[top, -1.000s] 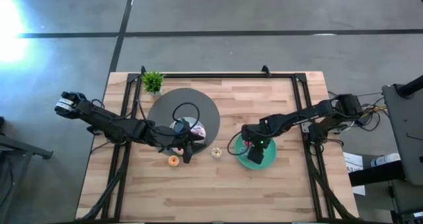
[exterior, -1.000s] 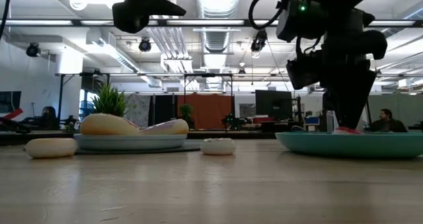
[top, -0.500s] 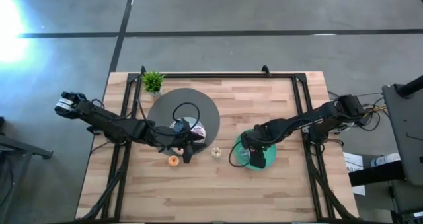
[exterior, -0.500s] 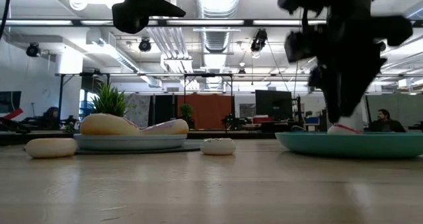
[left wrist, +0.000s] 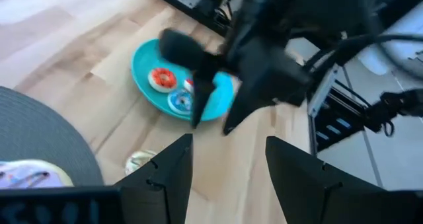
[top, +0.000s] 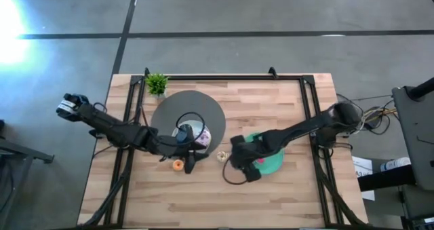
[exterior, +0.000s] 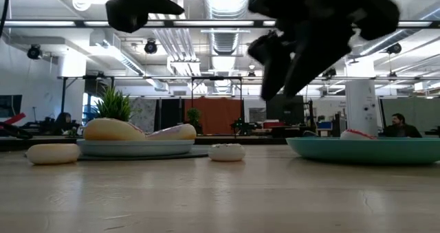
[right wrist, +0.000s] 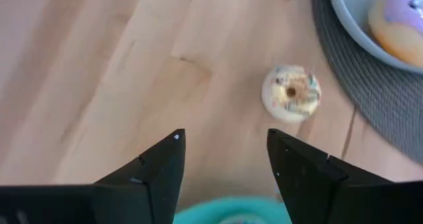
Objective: Pick & Place donuts
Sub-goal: Put the small white donut on the green plate
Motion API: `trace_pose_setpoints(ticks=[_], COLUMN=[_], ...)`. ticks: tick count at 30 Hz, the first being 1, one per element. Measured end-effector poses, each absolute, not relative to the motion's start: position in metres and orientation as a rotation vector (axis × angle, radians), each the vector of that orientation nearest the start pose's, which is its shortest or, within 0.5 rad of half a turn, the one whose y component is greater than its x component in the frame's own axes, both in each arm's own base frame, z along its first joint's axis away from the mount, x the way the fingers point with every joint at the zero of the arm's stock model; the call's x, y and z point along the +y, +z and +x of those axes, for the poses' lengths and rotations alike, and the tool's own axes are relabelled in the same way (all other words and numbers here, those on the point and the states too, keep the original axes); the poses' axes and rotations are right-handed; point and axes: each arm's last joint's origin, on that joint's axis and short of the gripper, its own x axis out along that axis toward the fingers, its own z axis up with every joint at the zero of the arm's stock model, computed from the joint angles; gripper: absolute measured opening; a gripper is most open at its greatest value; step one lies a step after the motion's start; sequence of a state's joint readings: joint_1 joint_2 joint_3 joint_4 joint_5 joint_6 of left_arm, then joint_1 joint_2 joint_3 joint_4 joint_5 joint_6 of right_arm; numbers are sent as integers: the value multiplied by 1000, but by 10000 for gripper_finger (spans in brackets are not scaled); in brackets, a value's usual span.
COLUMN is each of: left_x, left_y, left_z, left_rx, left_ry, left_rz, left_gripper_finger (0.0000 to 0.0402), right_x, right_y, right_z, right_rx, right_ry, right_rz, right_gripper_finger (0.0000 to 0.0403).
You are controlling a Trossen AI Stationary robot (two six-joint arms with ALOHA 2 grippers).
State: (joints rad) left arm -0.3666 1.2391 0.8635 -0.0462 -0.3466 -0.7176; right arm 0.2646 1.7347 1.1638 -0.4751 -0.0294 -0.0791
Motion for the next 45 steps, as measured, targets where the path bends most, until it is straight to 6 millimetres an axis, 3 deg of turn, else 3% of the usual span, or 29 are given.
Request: trace_pose_setpoints(ticks=[7,13,21,29,39,45], left_x=[-110,-127,-145,-146,-141,-140], left_y=[282,283,292,302,306,306], left_z=[240,221,198,177,171,171], left_rx=[385,393,319,253,225,219], left_ry=[139,148,159,202,245,253], left_rz=[-549,-562,-557,-528,-523,-528], left_gripper_finger=[165,165,165,165,165,165], right_x=[101,99,82,80,80,81], right_y=[168,161,152,151,137,139], right_z=[378,397,397,398,395,397], right_rx=[1092,1085,1110,1091,1127,1122], right_ry=[265,184,107,123,138,136], right_rz=[-251,-269,-184,-155,-143,-140], right_gripper_finger=[203,183,159,151,135,90])
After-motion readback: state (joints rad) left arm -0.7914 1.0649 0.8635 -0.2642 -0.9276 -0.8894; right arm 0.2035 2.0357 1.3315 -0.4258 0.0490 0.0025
